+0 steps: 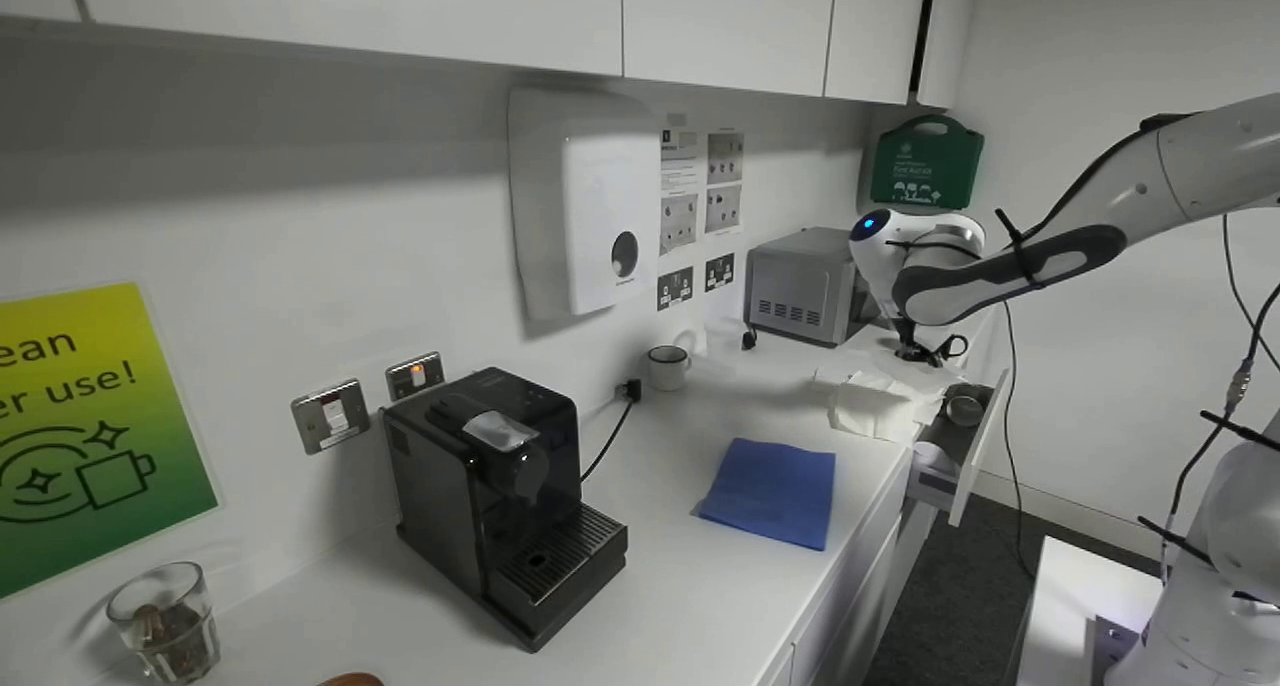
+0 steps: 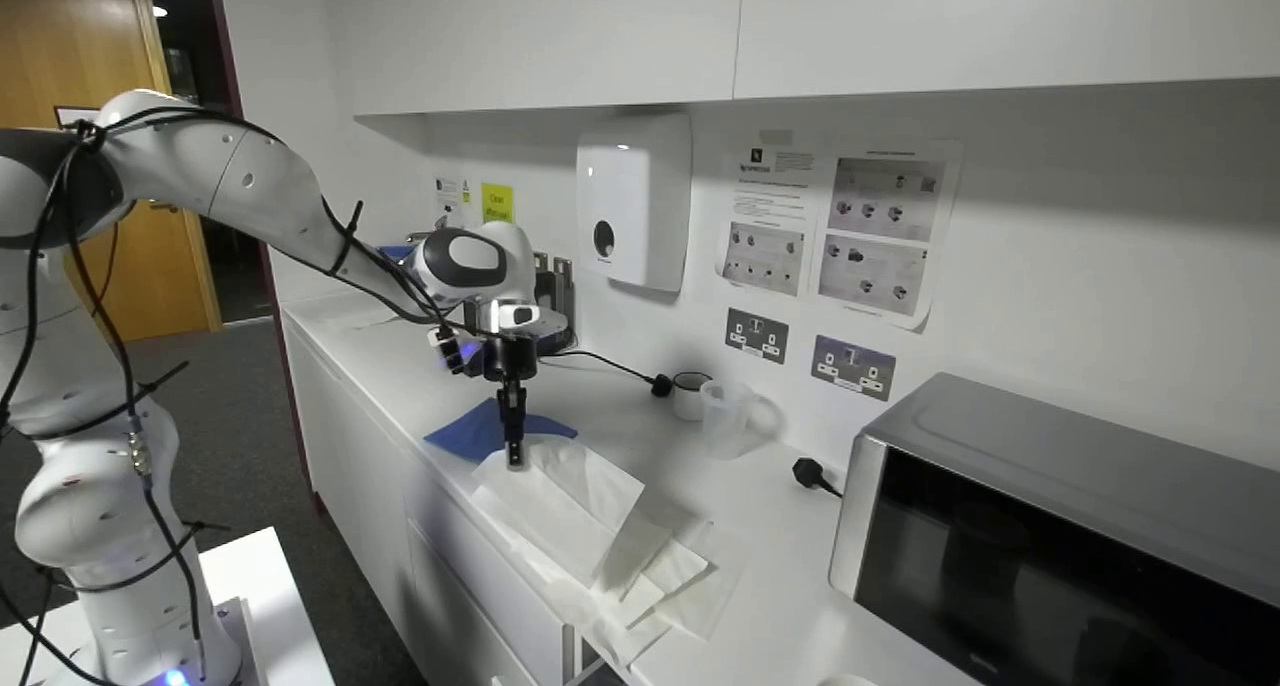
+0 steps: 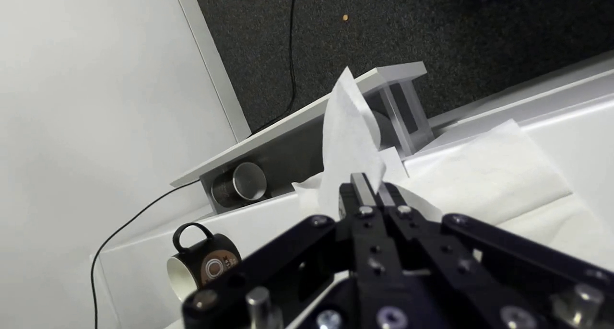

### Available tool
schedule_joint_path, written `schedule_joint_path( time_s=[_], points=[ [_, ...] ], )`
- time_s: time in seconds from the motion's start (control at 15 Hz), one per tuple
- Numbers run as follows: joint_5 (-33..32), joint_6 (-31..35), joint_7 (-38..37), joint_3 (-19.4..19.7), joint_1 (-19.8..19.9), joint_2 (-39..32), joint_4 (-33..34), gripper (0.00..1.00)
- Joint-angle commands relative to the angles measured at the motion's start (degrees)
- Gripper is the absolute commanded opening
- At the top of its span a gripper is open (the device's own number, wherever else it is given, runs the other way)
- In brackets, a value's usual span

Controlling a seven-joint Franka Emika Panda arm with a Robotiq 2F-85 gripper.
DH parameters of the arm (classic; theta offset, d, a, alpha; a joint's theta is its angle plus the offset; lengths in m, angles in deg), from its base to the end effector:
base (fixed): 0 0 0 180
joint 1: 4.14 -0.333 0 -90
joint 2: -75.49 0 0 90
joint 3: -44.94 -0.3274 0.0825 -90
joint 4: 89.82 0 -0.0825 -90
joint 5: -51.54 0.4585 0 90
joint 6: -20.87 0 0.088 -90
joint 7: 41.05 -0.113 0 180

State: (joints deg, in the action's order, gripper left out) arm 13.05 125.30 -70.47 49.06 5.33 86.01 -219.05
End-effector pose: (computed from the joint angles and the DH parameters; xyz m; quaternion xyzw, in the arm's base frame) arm 0.5020 -0.1777 0.4066 0.9183 -0.2301 -0.0741 0.3136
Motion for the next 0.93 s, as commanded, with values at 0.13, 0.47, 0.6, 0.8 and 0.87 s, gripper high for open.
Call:
schedule_joint_path(
  time_s=[0.13, 0.47, 0.6, 0.8, 0.87],
  points=[
    [-3.7, -0.2, -10.8, 0.4, 0.1, -6.8, 5.9, 0.00],
    [-8.0, -1.5, -18.3, 1.2, -0.6, -11.6, 9.3, 0.00],
    [-8.0, -1.8, -19.5, 1.5, -0.9, -13.1, 10.6, 0.00],
    [-7.1, -1.6, -19.0, 1.6, -1.2, -14.7, 12.1, 0.00],
    [-6.5, -1.3, -18.2, 1.7, -1.3, -15.0, 12.4, 0.00]
  ],
)
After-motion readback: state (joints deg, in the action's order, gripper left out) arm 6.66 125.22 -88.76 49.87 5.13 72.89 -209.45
